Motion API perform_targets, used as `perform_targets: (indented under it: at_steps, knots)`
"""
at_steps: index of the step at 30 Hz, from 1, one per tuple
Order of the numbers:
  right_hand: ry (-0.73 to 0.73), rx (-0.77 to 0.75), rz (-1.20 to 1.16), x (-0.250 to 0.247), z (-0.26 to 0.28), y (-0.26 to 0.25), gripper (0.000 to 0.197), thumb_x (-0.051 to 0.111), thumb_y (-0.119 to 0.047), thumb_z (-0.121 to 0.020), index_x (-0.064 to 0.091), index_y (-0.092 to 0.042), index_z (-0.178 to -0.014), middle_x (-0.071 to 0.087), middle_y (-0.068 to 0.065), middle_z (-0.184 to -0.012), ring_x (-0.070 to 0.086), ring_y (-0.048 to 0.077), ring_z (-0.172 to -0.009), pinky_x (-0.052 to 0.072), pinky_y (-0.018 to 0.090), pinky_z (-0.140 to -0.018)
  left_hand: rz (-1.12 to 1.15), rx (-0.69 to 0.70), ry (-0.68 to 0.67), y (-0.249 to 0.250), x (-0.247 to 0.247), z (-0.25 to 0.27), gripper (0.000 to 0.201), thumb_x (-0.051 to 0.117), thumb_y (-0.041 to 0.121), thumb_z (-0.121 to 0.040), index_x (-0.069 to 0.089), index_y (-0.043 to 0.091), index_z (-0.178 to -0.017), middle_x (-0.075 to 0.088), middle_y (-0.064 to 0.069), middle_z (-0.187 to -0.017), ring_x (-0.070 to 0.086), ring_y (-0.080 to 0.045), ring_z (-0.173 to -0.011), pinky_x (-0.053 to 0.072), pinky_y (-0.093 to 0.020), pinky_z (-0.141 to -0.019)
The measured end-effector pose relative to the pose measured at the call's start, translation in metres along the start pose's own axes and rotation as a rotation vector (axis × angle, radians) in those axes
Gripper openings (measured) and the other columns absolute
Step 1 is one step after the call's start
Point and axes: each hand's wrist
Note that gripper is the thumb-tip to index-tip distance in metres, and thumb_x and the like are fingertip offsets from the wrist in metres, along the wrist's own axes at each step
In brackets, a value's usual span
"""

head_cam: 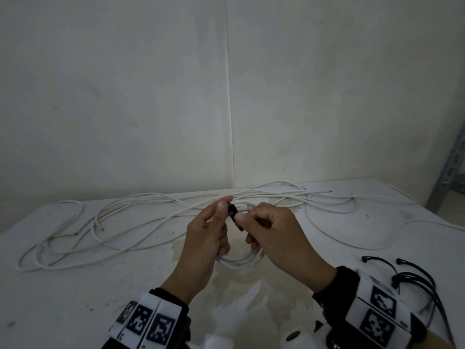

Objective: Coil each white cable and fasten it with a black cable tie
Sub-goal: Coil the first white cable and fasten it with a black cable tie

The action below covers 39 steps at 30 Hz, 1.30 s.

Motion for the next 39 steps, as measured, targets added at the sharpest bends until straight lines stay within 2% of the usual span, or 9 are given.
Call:
perform_targets:
  at_steps: [4,7,14,22,24,26,32,35,39]
  knots:
    - [0.017,0.030,0.013,-0.002,0.000,-0.003,0.021,0.062,-0.018,-0.085,0.066,-0.008,-0.068,0.054,-0.008,-0.055,0.052,0.000,-0.043,0.043,0.015,-0.047,-0.015,0.007,0.010,0.001,0.001,0.001,0.035,0.052,0.039,-0.076,0.066,0.018,-0.101,0.022,0.010,-0.044,0.019,-0.004,-0.038,0.024,-0.016,-0.036]
    - [0.028,0.002,0.100,0.000,0.002,-0.002,0.024,0.063,-0.019,-0.085,0.068,0.001,-0.071,0.053,-0.003,-0.058,0.051,0.003,-0.043,0.045,0.021,-0.051,-0.021,0.011,0.010,0.001,0.002,0.001,0.038,0.049,0.042,-0.076,0.066,0.019,-0.102,0.021,0.009,-0.046,0.019,-0.005,-0.038,0.024,-0.016,-0.036]
    - [0.045,-0.021,0.161,0.001,0.001,-0.003,0.025,0.065,-0.021,-0.083,0.069,0.002,-0.074,0.059,0.012,-0.066,0.050,0.013,-0.053,0.042,0.028,-0.057,-0.025,0.006,-0.006,0.002,0.002,0.003,0.039,0.049,0.043,-0.076,0.066,0.019,-0.102,0.021,0.008,-0.047,0.018,-0.006,-0.040,0.023,-0.017,-0.037]
    - [0.027,-0.029,0.170,0.002,0.001,-0.004,0.022,0.066,-0.020,-0.083,0.069,0.000,-0.074,0.061,0.015,-0.074,0.048,0.011,-0.057,0.040,0.026,-0.058,-0.015,-0.005,0.003,0.002,0.002,0.003,0.040,0.049,0.044,-0.076,0.066,0.019,-0.102,0.021,0.008,-0.047,0.018,-0.005,-0.040,0.023,-0.017,-0.038]
    - [0.044,-0.023,0.160,0.003,0.001,-0.004,0.023,0.066,-0.020,-0.082,0.068,-0.001,-0.071,0.060,0.011,-0.069,0.047,0.007,-0.054,0.039,0.020,-0.056,-0.019,-0.007,0.006,0.002,0.002,0.004,0.036,0.049,0.042,-0.079,0.066,0.019,-0.101,0.021,0.008,-0.047,0.018,-0.006,-0.040,0.023,-0.017,-0.038]
    - [0.060,-0.003,0.148,0.003,0.001,-0.004,0.023,0.066,-0.022,-0.083,0.066,-0.007,-0.065,0.056,-0.001,-0.060,0.047,0.004,-0.051,0.036,0.013,-0.052,-0.033,-0.011,0.009,0.001,0.001,0.004,0.029,0.050,0.036,-0.085,0.066,0.019,-0.101,0.022,0.008,-0.046,0.019,-0.006,-0.040,0.024,-0.017,-0.038]
    - [0.085,0.048,0.091,0.006,0.003,-0.006,0.027,0.066,-0.024,-0.083,0.061,-0.018,-0.057,0.051,-0.017,-0.040,0.045,0.000,-0.042,0.033,0.008,-0.047,-0.077,-0.022,-0.005,0.000,0.001,0.006,0.030,0.051,0.035,-0.084,0.067,0.018,-0.102,0.023,0.009,-0.045,0.020,-0.005,-0.039,0.025,-0.016,-0.037]
    - [0.090,0.007,0.085,0.006,0.003,-0.007,0.023,0.067,-0.025,-0.082,0.062,-0.021,-0.060,0.054,-0.013,-0.045,0.050,0.001,-0.048,0.037,0.008,-0.050,-0.070,-0.008,-0.001,0.005,0.001,0.005,0.027,0.051,0.032,-0.085,0.067,0.018,-0.101,0.024,0.010,-0.044,0.021,-0.004,-0.037,0.025,-0.016,-0.037]
    - [0.046,-0.091,0.207,0.009,0.006,-0.007,0.013,0.065,-0.015,-0.083,0.068,-0.008,-0.073,0.049,-0.010,-0.061,0.050,0.006,-0.061,0.038,0.011,-0.057,-0.007,0.027,0.042,0.010,0.000,0.003,0.030,0.053,0.036,-0.077,0.067,0.019,-0.096,0.024,0.010,-0.043,0.020,-0.004,-0.037,0.024,-0.015,-0.036]
Point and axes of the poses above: each hand's wrist, its own z-axis away from the middle knuckle, its own x-axis out of the palm, y = z × x
